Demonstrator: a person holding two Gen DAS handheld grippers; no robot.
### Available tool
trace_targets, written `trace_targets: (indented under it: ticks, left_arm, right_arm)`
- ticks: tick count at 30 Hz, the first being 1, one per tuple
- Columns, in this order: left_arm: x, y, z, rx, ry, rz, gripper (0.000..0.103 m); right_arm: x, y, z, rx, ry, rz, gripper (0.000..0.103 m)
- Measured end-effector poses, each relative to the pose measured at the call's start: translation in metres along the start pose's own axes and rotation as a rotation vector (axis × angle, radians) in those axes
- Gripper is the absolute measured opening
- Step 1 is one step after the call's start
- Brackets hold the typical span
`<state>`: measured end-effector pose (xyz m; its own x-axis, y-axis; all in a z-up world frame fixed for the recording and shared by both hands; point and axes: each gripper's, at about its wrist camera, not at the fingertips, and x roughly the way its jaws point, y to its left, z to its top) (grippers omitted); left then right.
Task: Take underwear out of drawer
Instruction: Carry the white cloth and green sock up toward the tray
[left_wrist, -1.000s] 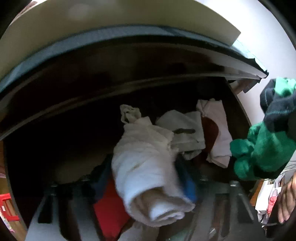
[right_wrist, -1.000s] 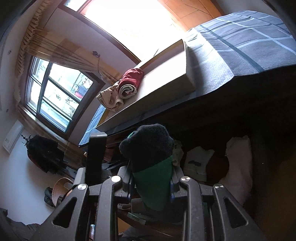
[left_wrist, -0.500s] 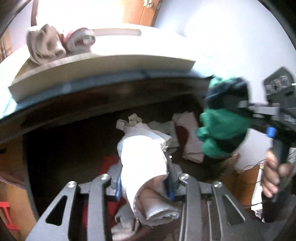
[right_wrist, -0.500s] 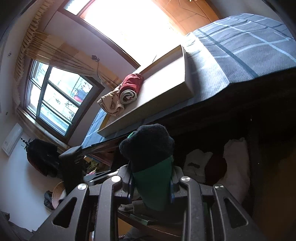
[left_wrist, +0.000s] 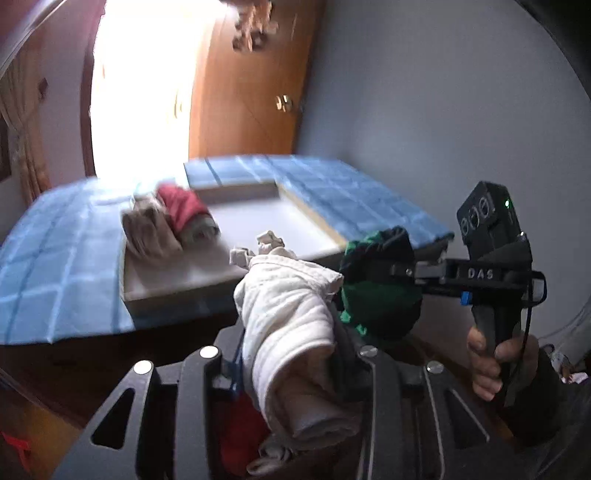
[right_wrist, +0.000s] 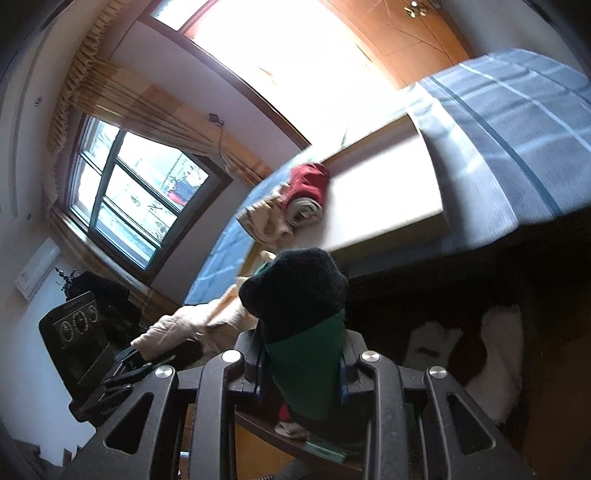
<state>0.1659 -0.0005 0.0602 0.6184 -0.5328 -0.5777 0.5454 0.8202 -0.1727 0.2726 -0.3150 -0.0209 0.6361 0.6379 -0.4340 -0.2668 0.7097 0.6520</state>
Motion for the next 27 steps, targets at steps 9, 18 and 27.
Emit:
trace_targets:
  ticks: [9,18,27]
  left_arm:
    - [0.012,0.010,0.040,-0.007,-0.124,0.092,0.035]
    - [0.052,0.011,0.064,0.039,-0.229,0.165,0.035]
    - [0.103,0.032,0.089,-0.031,-0.247,0.160,0.035]
  right_arm:
    - [0.006,0.028,0.055,-0.036,-0.096,0.007,0.030]
    - [0.030,0.027,0.106,0.018,-0.159,-0.001,0.030]
    - [0.078,0.001,0.145,0.130,-0.139,-0.028,0.030]
